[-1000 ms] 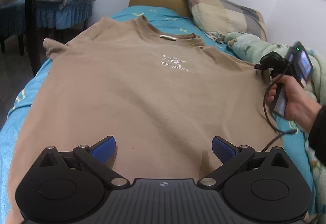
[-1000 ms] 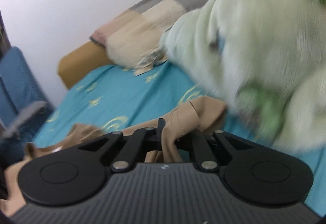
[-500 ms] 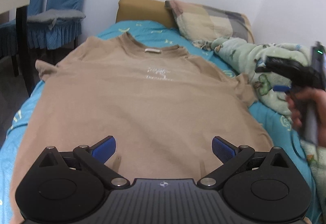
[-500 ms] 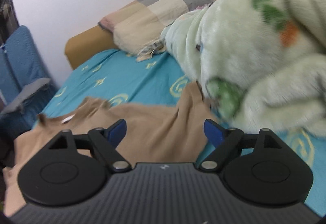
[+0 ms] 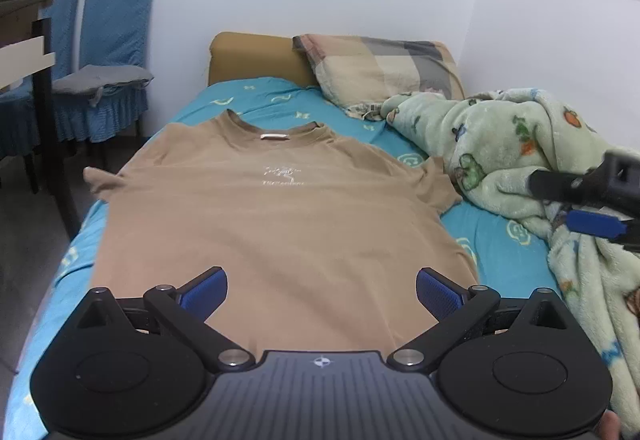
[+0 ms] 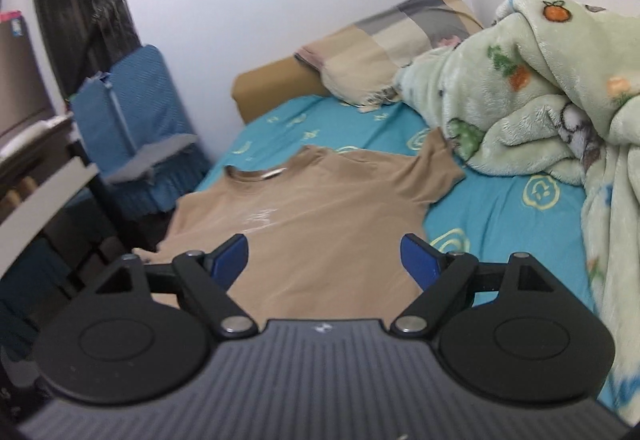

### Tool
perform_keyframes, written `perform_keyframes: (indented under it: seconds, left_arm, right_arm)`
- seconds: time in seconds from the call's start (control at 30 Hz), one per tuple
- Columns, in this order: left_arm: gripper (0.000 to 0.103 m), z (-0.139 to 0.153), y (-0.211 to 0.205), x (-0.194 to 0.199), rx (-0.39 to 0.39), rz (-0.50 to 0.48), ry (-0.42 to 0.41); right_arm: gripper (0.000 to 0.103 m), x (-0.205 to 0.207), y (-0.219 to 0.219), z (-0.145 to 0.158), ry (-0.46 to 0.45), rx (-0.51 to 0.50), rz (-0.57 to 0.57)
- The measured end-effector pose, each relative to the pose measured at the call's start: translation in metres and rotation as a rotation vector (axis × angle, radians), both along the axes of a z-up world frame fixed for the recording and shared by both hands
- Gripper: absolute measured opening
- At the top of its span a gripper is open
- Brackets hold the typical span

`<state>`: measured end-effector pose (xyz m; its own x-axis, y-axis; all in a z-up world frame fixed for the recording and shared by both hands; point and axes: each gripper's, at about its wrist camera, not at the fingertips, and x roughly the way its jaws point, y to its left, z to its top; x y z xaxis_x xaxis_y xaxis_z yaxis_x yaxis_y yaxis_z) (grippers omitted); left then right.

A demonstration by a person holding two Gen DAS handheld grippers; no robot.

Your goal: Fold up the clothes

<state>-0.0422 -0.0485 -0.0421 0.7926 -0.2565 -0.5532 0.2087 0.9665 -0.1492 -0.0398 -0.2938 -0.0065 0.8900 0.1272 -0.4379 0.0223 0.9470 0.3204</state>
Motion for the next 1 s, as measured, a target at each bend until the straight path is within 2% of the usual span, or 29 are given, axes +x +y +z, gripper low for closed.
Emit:
perform_keyframes:
  seconds: [0.2,0.33,0.5,0.7,0.83,1.0]
  left_arm:
    - [0.103,0.021,0.001,-0.031,0.027,0.026,-0.079]
    - [0.103,0.026,0.005,-0.033,0.014,0.032,-0.113]
    - [0.103,0.026,0.009,-0.024,0.023,0.050,-0.102]
    - [0.103,0.025,0.020,-0.008,0.004,0.068,-0.075]
    - [0.103,0.023,0.025,-0.003,-0.002,0.076,-0.058]
    - [0.103,0.015,0.027,0.002,-0.003,0.083,-0.036]
  right_arm:
    - [0.085,-0.008,0.011,0.005,-0.051,-0.011,0.025]
    - [0.085,-0.008,0.011,0.004,-0.061,-0.037,0.011]
    - [0.085,-0.002,0.010,0.000,-0.039,-0.037,0.000]
    - [0.085,0.003,0.020,-0.002,-0.044,-0.089,0.020]
    - [0.085,0.008,0.020,-0.007,-0.024,-0.076,0.024]
    - [0.084,0.020,0.019,-0.018,0.043,-0.018,0.030]
